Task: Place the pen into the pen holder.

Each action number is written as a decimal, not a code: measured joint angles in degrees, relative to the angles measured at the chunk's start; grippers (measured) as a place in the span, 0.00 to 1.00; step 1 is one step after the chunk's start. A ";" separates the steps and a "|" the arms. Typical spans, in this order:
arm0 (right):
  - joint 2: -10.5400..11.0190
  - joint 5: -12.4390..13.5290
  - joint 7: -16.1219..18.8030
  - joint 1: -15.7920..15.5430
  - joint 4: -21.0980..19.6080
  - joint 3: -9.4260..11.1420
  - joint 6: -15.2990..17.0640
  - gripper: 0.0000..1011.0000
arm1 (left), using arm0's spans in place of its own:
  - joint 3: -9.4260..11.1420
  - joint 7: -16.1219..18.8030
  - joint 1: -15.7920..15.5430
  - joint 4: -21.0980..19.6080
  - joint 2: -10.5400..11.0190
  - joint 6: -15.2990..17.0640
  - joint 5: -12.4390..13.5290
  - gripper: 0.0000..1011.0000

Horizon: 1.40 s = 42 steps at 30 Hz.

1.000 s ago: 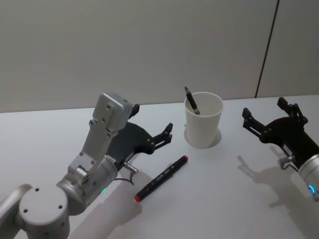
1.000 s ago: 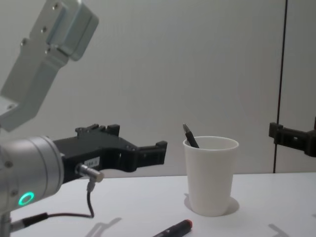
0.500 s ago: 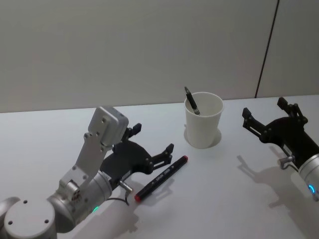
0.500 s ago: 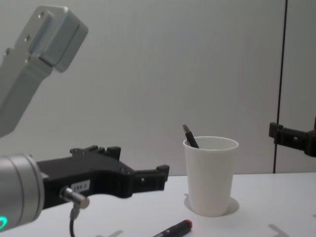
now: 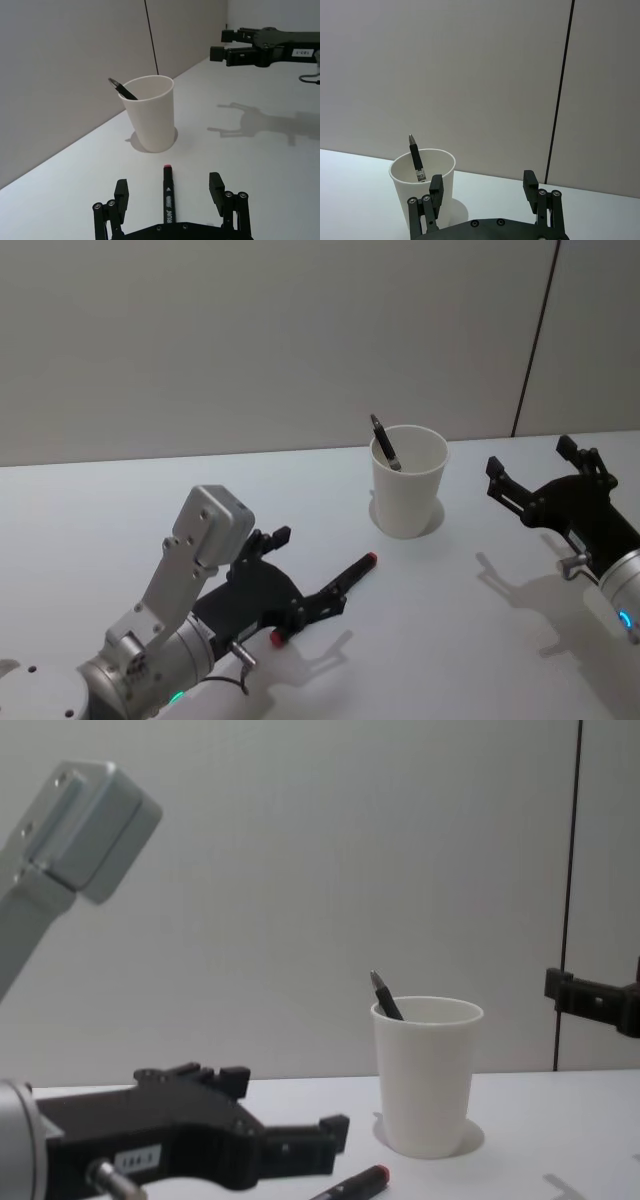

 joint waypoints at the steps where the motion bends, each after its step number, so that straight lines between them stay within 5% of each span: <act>1: 0.00 0.00 0.00 0.00 0.00 0.00 0.00 0.99 | 0.00 -0.16 0.14 -0.08 0.17 0.12 0.00 0.99; 13: 0.00 0.00 0.00 0.00 0.00 0.00 0.00 0.99 | 0.39 -1.81 0.82 -0.66 0.81 3.01 1.92 0.99; 42: 0.00 0.00 0.00 0.00 0.00 0.00 0.00 0.99 | 1.47 -3.56 -2.75 5.36 -4.89 8.86 3.19 0.99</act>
